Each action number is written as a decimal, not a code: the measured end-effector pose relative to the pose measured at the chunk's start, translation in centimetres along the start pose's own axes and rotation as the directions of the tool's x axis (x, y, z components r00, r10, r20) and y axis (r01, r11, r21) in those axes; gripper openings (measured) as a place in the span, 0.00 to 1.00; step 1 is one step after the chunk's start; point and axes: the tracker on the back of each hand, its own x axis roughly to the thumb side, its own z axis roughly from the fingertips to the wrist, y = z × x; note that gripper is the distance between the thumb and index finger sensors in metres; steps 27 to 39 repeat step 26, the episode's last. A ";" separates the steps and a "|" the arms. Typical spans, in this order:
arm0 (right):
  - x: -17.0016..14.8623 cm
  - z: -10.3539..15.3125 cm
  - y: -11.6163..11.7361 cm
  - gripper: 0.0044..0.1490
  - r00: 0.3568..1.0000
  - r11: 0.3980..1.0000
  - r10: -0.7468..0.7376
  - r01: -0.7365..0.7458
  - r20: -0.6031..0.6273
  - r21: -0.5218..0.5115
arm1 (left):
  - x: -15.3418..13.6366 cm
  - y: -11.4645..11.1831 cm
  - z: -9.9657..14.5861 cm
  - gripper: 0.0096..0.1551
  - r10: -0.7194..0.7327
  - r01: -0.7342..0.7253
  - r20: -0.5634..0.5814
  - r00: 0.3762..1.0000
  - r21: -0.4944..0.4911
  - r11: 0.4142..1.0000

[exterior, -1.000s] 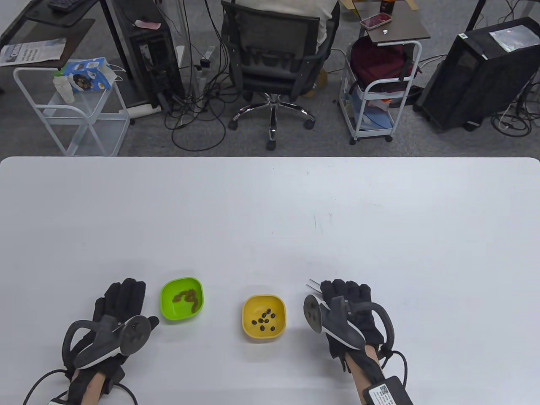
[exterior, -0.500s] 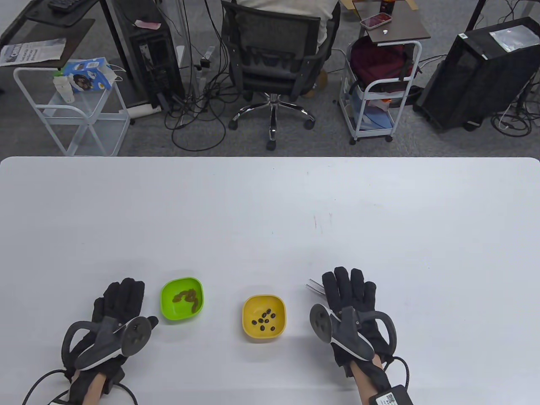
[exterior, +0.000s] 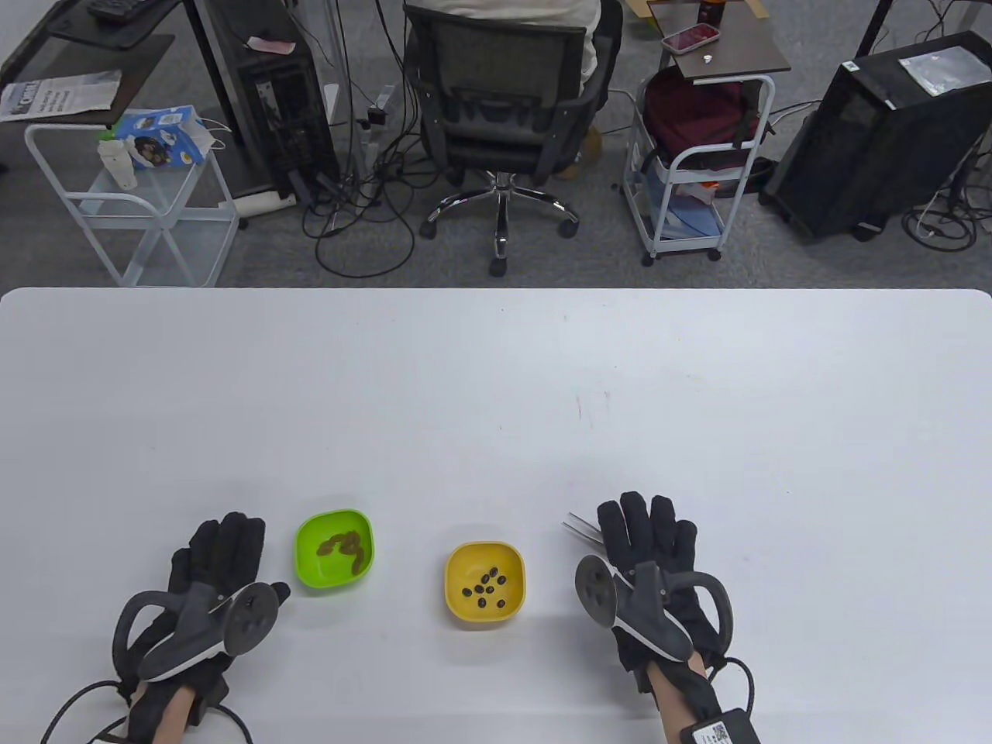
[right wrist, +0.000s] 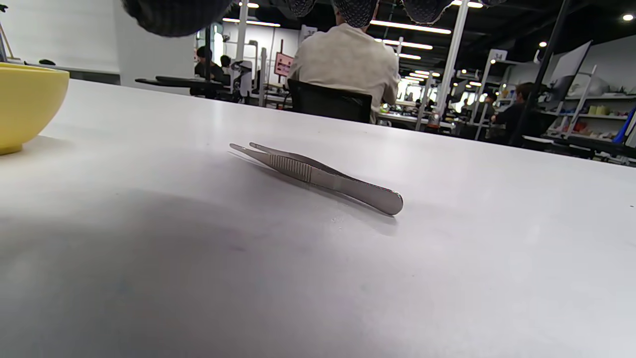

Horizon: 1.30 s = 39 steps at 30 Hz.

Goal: Pick coffee beans with tweezers into small dish

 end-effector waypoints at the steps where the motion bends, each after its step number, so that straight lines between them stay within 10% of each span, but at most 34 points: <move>1: 0.0 0.0 0.0 0.52 1.000 1.000 0.008 -0.008 0.001 -0.005 | 0.0 0.0 0.0 0.52 -0.001 0.001 -0.003 1.000 -0.001 1.000; 39: 0.1 0.0 0.0 0.50 1.000 1.000 0.010 -0.010 -0.001 0.021 | 0.2 0.2 0.0 0.53 -0.002 0.002 0.013 1.000 0.001 1.000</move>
